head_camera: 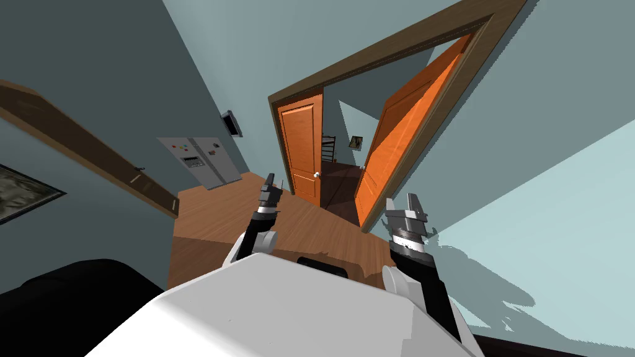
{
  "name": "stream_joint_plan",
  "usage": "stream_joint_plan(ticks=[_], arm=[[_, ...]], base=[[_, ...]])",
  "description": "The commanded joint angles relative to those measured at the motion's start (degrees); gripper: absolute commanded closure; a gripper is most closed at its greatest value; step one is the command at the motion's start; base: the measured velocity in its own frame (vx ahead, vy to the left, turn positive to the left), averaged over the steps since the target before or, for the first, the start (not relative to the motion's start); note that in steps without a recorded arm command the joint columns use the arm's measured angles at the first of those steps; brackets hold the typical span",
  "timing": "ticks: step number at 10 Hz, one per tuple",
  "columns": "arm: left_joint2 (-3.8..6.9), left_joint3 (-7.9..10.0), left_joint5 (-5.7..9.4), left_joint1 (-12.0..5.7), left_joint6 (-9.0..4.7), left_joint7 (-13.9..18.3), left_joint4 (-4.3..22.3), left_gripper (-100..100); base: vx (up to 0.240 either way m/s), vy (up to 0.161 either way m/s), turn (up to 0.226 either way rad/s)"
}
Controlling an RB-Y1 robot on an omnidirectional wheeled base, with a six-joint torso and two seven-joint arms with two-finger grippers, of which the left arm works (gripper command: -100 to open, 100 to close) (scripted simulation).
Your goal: Push the door open
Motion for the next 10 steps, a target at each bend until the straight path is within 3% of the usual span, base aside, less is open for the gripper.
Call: stream_joint_plan(ticks=[1, 10], arm=[[0.63, 0.69, -0.82, -0.3, -0.78, -1.5, 1.81, -100], [3.12, 4.7, -5.58, -2.03, -5.34, -10.21, 12.36, -100]], base=[[0.068, 0.002, -0.079], [0.114, 0.024, -0.061]])
